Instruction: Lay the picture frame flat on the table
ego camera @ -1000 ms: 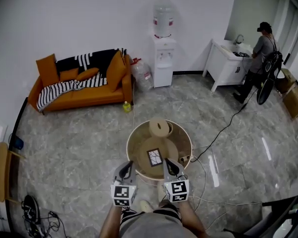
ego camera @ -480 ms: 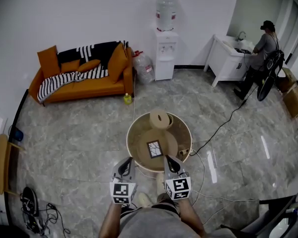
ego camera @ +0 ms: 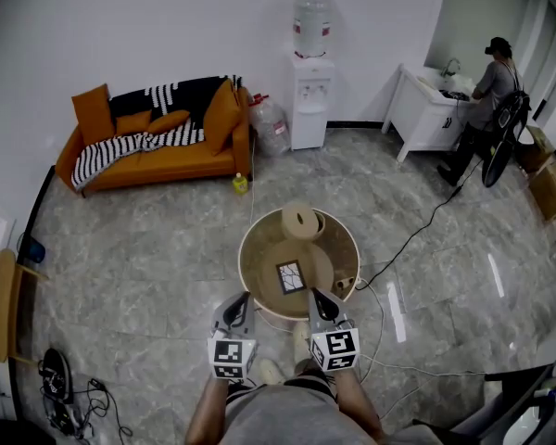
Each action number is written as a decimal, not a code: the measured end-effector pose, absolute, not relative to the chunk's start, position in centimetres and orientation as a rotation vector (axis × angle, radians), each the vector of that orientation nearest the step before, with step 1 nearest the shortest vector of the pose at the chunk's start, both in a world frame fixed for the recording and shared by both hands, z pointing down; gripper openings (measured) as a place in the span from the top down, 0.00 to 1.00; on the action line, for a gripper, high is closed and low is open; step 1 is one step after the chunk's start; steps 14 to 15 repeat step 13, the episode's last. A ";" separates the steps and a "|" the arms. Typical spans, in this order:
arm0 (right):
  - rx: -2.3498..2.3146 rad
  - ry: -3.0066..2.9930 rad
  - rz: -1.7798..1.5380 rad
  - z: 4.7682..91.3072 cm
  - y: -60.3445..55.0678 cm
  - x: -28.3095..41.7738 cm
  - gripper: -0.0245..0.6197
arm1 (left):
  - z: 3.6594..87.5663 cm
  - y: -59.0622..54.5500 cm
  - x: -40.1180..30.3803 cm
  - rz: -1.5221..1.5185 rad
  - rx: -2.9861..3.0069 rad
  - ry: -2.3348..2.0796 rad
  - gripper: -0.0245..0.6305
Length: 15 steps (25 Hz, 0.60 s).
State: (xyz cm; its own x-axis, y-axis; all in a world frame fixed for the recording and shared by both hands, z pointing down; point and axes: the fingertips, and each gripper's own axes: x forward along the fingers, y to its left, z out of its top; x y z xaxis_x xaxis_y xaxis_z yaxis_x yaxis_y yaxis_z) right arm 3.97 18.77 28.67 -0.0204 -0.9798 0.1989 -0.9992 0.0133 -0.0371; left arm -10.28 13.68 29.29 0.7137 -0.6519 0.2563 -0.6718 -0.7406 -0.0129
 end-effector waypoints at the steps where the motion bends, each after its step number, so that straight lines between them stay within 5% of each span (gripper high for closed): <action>1: 2.114 -2.148 0.255 28.7 18.7 4.0 0.96 | 29.2 13.7 -10.3 0.375 2.835 -1.094 0.93; 15: 2.128 -2.151 0.267 28.8 18.3 4.2 0.96 | 28.8 13.1 -9.9 0.368 2.851 -1.086 0.93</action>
